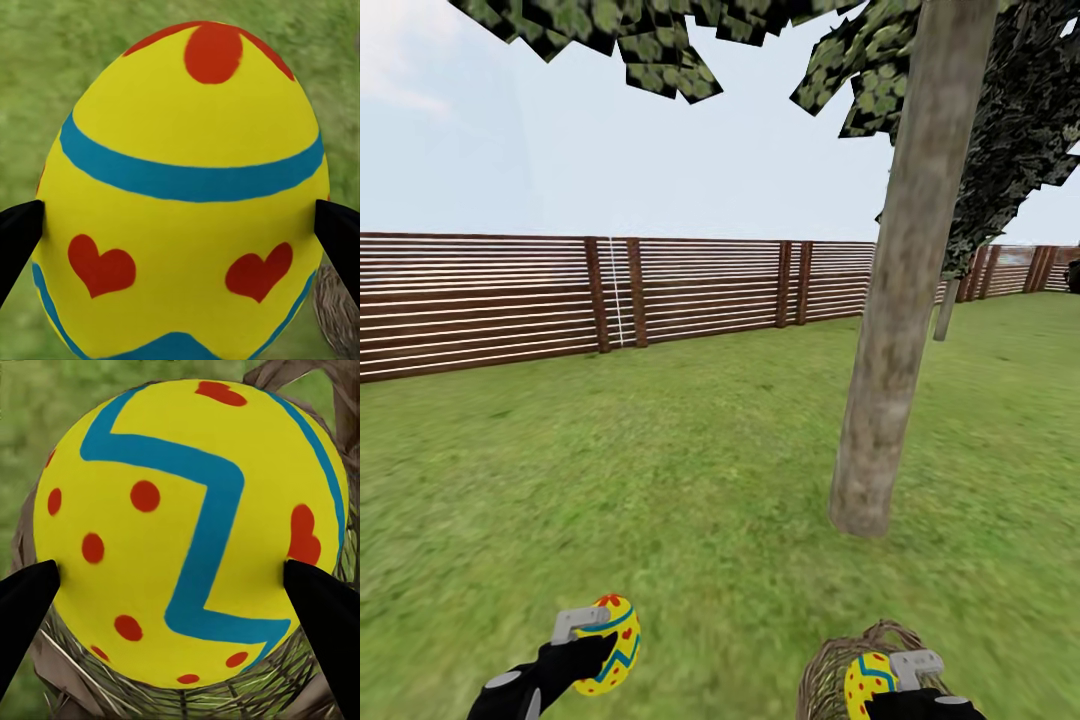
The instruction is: Take the three Easter eggs out of the wicker basket on the lawn in the garden, then place them on the lawn next to a single tree (choose any tree) so that all three eggs are next to the same tree and none are left in the basket.
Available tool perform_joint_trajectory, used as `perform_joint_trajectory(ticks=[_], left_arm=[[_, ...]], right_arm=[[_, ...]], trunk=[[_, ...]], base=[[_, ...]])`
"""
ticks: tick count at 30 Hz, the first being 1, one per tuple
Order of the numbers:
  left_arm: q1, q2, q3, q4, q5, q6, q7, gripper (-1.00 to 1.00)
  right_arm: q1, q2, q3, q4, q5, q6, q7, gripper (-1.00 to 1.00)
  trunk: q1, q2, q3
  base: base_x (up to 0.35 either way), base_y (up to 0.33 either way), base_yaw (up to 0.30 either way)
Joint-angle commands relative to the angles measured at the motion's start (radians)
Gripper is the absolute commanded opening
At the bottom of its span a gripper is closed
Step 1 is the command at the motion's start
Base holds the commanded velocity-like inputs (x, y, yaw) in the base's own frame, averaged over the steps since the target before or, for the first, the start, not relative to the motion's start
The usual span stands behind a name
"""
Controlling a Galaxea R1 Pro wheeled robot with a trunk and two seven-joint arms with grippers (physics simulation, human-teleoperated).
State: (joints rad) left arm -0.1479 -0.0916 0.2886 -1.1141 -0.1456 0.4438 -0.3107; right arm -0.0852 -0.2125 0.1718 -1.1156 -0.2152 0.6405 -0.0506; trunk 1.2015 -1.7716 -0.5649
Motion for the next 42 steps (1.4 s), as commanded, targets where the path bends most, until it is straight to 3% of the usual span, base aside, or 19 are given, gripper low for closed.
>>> perform_joint_trajectory(ticks=[1, 14, 20, 42], left_arm=[[-0.001, -0.003, 0.004, 0.001, -0.011, 0.003, -0.010, -1.00], [-0.001, -0.005, 0.004, 0.012, -0.011, 0.003, -0.010, -1.00], [-0.001, -0.006, 0.003, 0.026, -0.011, 0.003, -0.010, -1.00], [-0.001, -0.012, 0.003, 0.028, -0.012, 0.003, -0.011, -1.00]], right_arm=[[-0.001, -0.001, 0.003, -0.001, -0.008, 0.004, -0.006, -1.00], [-0.001, 0.001, 0.006, -0.001, -0.007, 0.004, -0.006, -1.00], [-0.001, 0.019, 0.005, -0.001, 0.004, 0.004, -0.007, -1.00], [-0.001, 0.021, 0.006, -0.001, 0.005, 0.005, -0.008, -1.00]], trunk=[[-0.004, 0.007, 0.002], [-0.054, 0.098, 0.043], [-0.077, 0.140, 0.062], [-0.161, 0.294, 0.131]], base=[[0.000, 0.000, 0.000], [0.000, 0.000, 0.000], [0.000, 0.000, 0.000], [0.000, 0.000, 0.000]])
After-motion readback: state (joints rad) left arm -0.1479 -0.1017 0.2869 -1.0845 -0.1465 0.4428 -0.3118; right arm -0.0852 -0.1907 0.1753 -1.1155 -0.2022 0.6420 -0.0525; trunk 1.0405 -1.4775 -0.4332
